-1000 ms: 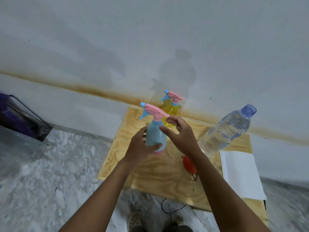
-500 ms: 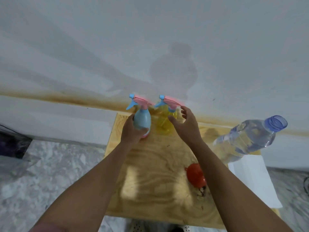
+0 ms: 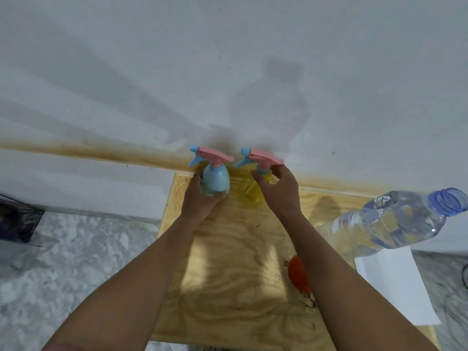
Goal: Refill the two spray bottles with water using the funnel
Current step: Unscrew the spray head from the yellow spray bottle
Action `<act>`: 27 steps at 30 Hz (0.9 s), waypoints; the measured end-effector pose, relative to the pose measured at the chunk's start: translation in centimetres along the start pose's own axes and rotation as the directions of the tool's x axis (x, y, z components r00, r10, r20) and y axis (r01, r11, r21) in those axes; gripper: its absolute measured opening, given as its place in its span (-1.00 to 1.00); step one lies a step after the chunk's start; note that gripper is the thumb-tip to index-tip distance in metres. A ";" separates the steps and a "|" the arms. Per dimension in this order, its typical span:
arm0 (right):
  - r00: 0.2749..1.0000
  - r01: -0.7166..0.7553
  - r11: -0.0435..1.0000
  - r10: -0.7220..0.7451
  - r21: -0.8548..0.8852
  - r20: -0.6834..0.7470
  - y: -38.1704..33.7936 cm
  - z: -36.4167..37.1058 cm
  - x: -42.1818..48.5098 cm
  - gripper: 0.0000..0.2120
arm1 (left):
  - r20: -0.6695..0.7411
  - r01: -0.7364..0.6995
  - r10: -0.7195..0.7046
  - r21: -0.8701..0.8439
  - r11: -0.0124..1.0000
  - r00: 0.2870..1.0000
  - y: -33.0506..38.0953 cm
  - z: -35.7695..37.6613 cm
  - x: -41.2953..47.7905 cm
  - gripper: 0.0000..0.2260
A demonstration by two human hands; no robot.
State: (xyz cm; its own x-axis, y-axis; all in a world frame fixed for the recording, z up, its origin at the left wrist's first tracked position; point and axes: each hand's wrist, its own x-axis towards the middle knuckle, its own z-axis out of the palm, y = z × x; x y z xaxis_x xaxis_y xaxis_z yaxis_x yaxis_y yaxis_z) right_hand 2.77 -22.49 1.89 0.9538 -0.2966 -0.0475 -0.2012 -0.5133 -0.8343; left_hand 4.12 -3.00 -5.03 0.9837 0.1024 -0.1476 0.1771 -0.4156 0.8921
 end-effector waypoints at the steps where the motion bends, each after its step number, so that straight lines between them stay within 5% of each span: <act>1: 1.000 0.003 1.000 -0.003 0.006 -0.003 -0.1 0.0 0.0 -0.56 | 0.002 0.004 -0.004 0.003 1.000 1.000 -0.1 0.0 0.1 -0.18; 7: 1.000 0.024 0.999 -0.024 0.026 -0.002 -0.2 -1.0 -1.0 -0.68 | -0.088 -0.020 0.025 0.051 0.999 0.996 0.4 -0.3 -2.0 -0.10; 10: 0.998 0.054 0.997 -0.056 0.063 0.025 -1.0 -2.9 -2.7 -0.68 | -0.140 -0.059 0.070 0.084 0.995 0.988 0.9 0.1 -5.3 -0.22; 16: 0.986 0.126 0.988 -0.134 0.085 0.101 -3.5 -6.3 -8.7 -0.71 | 0.007 -0.322 0.322 0.056 0.945 0.947 4.7 0.0 -13.9 -0.17; 27: 0.980 0.196 0.931 -0.195 0.308 -0.033 -7.0 -8.3 -16.3 -0.71 | 0.016 -0.272 0.275 -0.085 0.958 0.961 9.7 -1.9 -20.0 -0.26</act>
State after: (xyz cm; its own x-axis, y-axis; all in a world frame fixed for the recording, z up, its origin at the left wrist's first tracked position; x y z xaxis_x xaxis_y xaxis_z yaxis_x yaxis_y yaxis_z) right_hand -13.22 -20.72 13.02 0.9670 -0.2168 0.1341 0.0679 -0.2880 -0.9552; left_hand -13.93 -7.35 7.35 0.9949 -0.0300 0.0964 -0.1008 -0.3494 0.9315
